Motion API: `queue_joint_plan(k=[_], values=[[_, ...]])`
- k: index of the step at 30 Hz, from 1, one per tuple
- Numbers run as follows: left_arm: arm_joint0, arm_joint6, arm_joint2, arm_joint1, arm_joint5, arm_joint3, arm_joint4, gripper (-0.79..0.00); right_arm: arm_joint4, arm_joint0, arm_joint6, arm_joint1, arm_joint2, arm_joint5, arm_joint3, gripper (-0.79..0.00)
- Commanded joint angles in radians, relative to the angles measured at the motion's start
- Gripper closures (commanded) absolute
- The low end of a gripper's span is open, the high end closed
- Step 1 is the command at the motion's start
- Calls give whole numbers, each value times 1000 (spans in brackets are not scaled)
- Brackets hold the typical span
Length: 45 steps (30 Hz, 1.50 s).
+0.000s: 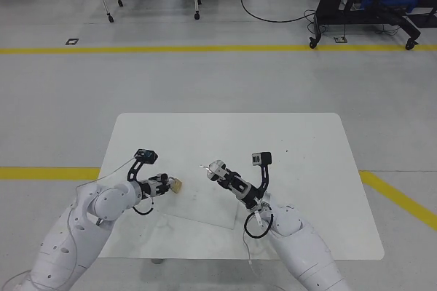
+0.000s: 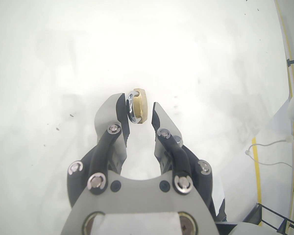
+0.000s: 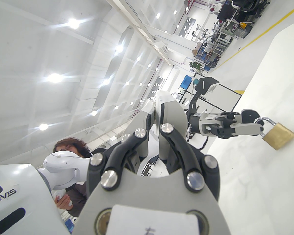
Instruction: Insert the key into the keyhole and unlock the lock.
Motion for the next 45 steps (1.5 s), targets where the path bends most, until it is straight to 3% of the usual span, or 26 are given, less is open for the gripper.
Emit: queue_joint_plan(k=[1, 2, 8, 13, 18, 21, 24, 31, 36, 38, 45], values=[[-1, 6, 4, -2, -1, 3, 3, -92, 0, 0, 0, 0, 0, 0, 0, 0], [-1, 9, 6, -2, -2, 3, 5, 0, 0, 0, 0, 0, 0, 0, 0, 0], [-1, 8, 1, -5, -9, 8, -20, 0, 0, 0, 0, 0, 0, 0, 0, 0], [5, -38, -31, -5, -37, 7, -144, 0, 0, 0, 0, 0, 0, 0, 0, 0], [2, -239, -127, -3, -27, 45, -591, 0, 0, 0, 0, 0, 0, 0, 0, 0], [-14, -385, -186, -3, 50, 115, -880, 0, 0, 0, 0, 0, 0, 0, 0, 0], [-39, -450, -218, -4, 116, 188, -1029, 0, 0, 0, 0, 0, 0, 0, 0, 0], [-59, -479, -201, -11, 132, 242, -1110, 0, 0, 0, 0, 0, 0, 0, 0, 0], [-81, -599, -190, -22, 269, 323, -1295, 0, 0, 0, 0, 0, 0, 0, 0, 0], [-101, -607, -177, -21, 319, 373, -1279, 0, 0, 0, 0, 0, 0, 0, 0, 0], [-101, -607, -177, -21, 319, 373, -1279, 0, 0, 0, 0, 0, 0, 0, 0, 0]])
